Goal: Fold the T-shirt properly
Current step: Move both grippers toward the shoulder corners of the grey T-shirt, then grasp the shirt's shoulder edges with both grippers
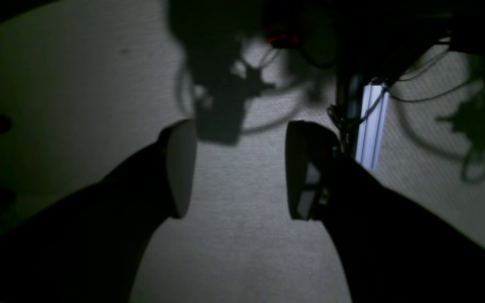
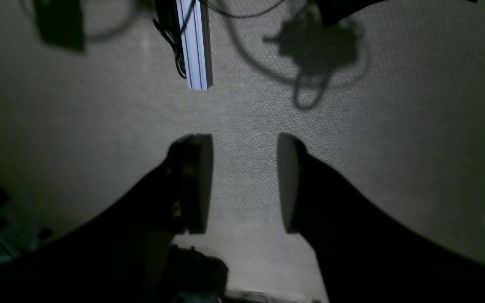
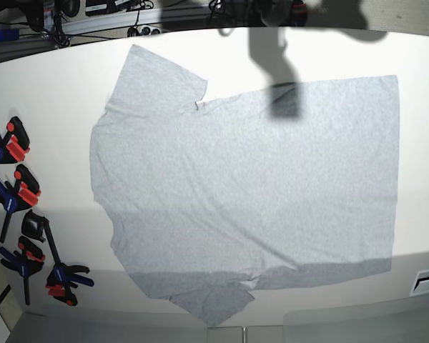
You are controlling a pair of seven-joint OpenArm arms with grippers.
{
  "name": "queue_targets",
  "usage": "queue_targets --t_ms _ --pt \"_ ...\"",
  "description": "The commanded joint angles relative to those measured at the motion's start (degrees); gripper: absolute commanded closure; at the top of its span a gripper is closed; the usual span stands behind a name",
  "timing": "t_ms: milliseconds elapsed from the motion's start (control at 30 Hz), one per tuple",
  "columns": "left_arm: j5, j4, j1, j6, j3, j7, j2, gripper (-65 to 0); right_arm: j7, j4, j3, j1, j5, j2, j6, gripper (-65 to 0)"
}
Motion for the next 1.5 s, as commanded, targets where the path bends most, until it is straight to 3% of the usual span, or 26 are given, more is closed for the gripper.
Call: queue_targets --t_ms 0,167,267,400,500,600,733,867,900,1033,1233,1367,1467 --pt "-0.04 2.21 2.56 0.61 -1.49 -0.74 -0.37 -31.8 0.79 3.39 1.68 -3.48 0.39 0.66 0.39 -23.6" --pt "-0.09 15.10 10.12 0.63 -9.90 1.51 -0.37 -31.8 0.79 21.22 10.16 -14.78 0.39 0.63 0.42 -23.6" --pt "-0.52 23.76 13.57 0.63 -13.33 7.30 -0.50 -31.8 0.76 30.42 14.29 -19.63 0.39 0.61 0.44 -23.6" --pt "-7.32 34.47 17.07 0.61 -14.43 16.96 -3.26 -31.8 0.13 40.89 18.71 -24.08 0.35 0.63 0.76 -23.6" --pt "-9.29 41.59 18.91 0.61 -14.43 21.84 -5.09 -31.8 -4.50 47.69 22.45 -24.08 -0.26 0.63 2.32 -23.6" --pt "-9.11 46.84 19.26 0.61 -14.43 23.69 -5.90 -31.8 -9.27 53.27 26.38 -24.08 0.00 0.61 5.22 -23.6" --pt "-9.11 52.59 18.58 0.57 -14.40 23.65 -8.15 -31.8 -10.34 60.52 31.10 -24.08 0.00 0.63 11.30 -23.6" --pt "-9.09 57.59 16.90 0.59 -14.43 23.61 -12.07 -31.8 -10.34 67.54 36.17 -24.08 3.45 0.76 20.90 -23.5" --pt "-9.09 58.64 16.04 0.59 -14.40 23.56 -12.68 -31.8 -10.34 68.81 37.53 -23.15 5.40 0.76 24.06 -23.5" --pt "-9.09 60.81 11.26 0.33 -14.34 22.27 -13.05 -31.8 -11.37 72.63 41.79 -17.31 11.13 0.76 24.62 -23.5" --pt "-9.05 60.78 2.05 -0.13 -14.34 21.53 -13.05 -31.8 -30.91 77.83 41.53 -4.13 11.52 0.76 24.62 -23.5" --pt "-8.15 60.78 -1.88 -3.61 -14.34 25.16 -13.05 -31.8 -39.12 78.55 39.32 2.91 5.29 0.90 24.62 -23.5" --pt "-7.34 60.78 -3.19 -8.26 -14.34 28.30 -13.05 -31.8 -39.58 78.55 35.65 4.26 -1.22 3.54 24.62 -23.5"
